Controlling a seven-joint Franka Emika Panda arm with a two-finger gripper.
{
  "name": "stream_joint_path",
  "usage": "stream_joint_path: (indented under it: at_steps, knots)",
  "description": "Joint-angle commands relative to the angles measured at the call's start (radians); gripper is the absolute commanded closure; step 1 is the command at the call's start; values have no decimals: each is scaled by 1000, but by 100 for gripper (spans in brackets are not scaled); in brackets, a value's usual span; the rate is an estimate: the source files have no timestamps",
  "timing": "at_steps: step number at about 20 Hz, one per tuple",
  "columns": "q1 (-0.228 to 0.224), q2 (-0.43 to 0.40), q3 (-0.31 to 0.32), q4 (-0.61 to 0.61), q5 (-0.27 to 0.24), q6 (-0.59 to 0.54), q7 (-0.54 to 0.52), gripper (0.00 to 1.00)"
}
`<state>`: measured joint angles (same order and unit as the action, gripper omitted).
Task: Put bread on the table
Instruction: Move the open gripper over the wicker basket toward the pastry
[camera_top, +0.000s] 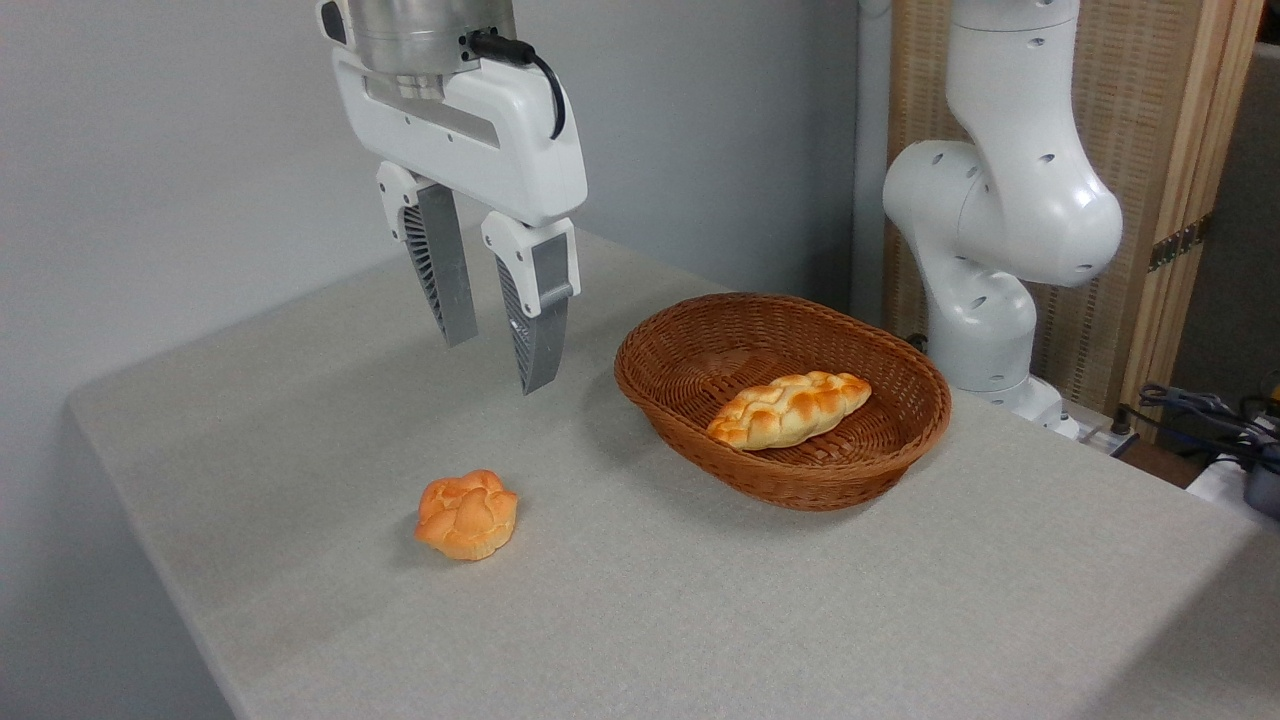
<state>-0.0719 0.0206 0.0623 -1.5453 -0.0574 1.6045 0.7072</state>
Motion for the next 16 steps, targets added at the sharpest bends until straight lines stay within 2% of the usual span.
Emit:
stream_joint_path:
  at_steps: [1,7,9,10,13,16]
  knots:
    - [1,-7,14,2,-6,-23,41,0]
    - [1,-11,16,-1,-6,-23,41,0]
    - [14,-28,14,-10,-6,-25,41,0]
    - [21,-60,7,-54,-6,-25,43,0]
    - [66,-223,-41,-264,-6,-21,54,0]
    - [69,-373,-71,-470,-6,-26,74,0]
